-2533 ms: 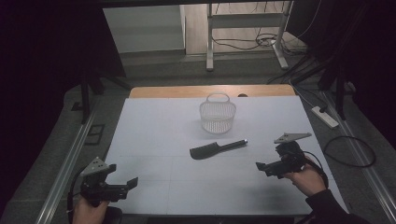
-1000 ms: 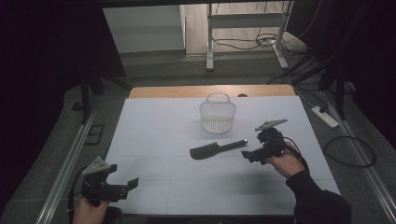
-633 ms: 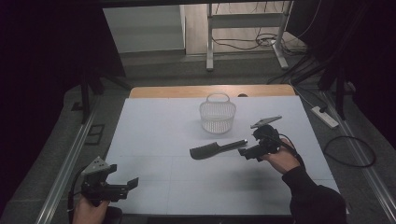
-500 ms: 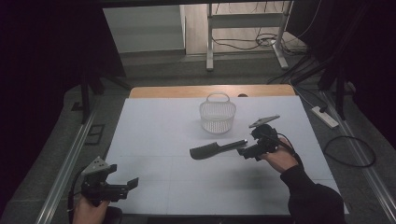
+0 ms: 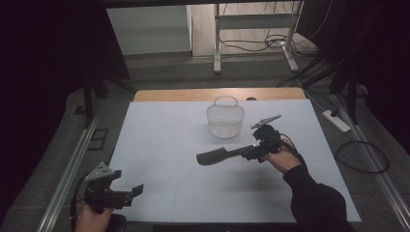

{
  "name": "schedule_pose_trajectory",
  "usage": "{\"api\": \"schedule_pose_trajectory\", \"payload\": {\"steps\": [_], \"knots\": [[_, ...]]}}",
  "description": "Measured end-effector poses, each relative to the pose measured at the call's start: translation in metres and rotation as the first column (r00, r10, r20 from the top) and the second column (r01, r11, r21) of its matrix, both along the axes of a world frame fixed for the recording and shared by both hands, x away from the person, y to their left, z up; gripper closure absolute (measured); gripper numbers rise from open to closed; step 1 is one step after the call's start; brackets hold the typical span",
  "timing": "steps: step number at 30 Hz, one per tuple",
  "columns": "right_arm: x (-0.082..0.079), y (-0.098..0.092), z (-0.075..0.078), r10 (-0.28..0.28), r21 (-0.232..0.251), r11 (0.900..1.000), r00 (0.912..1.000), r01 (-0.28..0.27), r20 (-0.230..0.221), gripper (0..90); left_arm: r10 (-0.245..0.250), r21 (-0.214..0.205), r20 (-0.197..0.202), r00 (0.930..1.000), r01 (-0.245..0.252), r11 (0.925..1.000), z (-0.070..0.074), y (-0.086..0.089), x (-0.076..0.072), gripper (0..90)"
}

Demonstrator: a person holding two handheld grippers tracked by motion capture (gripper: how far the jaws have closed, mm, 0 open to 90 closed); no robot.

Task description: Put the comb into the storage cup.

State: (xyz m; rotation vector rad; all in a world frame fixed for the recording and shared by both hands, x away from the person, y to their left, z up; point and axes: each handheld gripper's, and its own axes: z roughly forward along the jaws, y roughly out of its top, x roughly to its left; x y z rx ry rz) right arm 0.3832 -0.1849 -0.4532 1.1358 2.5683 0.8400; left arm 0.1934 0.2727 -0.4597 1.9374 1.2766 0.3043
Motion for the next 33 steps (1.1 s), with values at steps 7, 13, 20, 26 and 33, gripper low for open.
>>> {"api": "schedule_pose_trajectory", "payload": {"steps": [7, 13, 20, 26, 33], "knots": [[0.007, 0.011, -0.006, -0.003, -0.043, 0.9991, 1.0, 0.003, -0.006, 0.0, -0.002, -0.002, 0.0, 1.0, 0.002, 1.0, 0.0, 0.0, 0.0, 0.0], [0.016, 0.019, -0.01, 0.003, -0.068, 0.9977, 0.9998, -0.005, -0.018, 0.0, -0.002, -0.005, 0.0, 1.0, 0.002, 1.0, 0.0, 0.001, 0.0, 0.0], [0.022, 0.029, -0.013, 0.019, -0.09, 0.9957, 0.9995, -0.021, -0.026, 0.0, 0.001, -0.009, -0.002, 1.0, -0.001, 1.0, 0.0, 0.001, 0.0, 0.0], [0.028, 0.035, -0.016, 0.024, -0.098, 0.9949, 0.9993, -0.026, -0.028, 0.0, -0.001, -0.01, -0.002, 1.0, 0.001, 0.9999, 0.0, 0.001, 0.001, 0.0], [0.037, 0.043, -0.019, 0.022, -0.099, 0.9947, 0.9988, -0.027, -0.044, 0.0, -0.001, -0.016, -0.002, 1.0, 0.001, 0.9999, 0.0, 0.001, 0.001, 0.0]]}}
